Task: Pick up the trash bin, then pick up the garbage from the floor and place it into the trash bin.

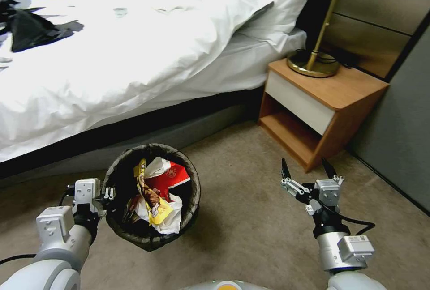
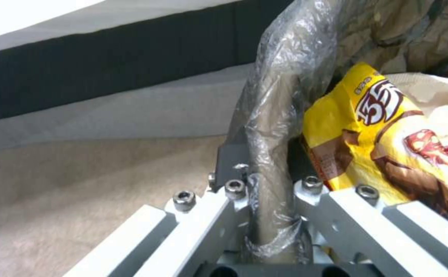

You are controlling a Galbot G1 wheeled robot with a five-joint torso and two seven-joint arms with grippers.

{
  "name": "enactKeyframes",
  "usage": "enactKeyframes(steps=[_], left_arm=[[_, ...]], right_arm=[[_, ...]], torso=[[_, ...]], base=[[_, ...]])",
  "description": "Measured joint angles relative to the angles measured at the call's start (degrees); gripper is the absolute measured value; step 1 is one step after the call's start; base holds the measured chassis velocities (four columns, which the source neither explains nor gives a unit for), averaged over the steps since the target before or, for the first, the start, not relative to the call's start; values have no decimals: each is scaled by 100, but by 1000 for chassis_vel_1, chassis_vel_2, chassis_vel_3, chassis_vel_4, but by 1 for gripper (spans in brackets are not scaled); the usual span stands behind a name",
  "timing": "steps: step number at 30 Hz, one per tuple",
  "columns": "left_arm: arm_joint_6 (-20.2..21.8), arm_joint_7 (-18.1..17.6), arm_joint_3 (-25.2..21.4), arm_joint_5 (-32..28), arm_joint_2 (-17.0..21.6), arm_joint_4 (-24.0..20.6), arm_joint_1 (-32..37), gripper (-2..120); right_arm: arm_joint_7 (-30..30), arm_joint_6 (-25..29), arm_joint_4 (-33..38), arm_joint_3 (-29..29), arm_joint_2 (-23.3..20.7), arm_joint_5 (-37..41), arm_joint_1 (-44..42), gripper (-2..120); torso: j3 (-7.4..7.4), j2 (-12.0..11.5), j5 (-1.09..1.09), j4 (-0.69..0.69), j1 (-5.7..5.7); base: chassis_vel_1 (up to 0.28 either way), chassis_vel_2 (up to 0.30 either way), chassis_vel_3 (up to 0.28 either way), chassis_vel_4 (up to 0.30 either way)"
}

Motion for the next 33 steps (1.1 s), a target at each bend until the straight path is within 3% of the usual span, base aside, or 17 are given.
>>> enactKeyframes(steps=[33], left_arm=[[-1,1,-9,-21,-1,0,-13,1]], right_arm=[[25,-14,-105,-46,-12,14,56,100]], torso=[[0,0,0,0,0]], base=[[77,73,76,76]])
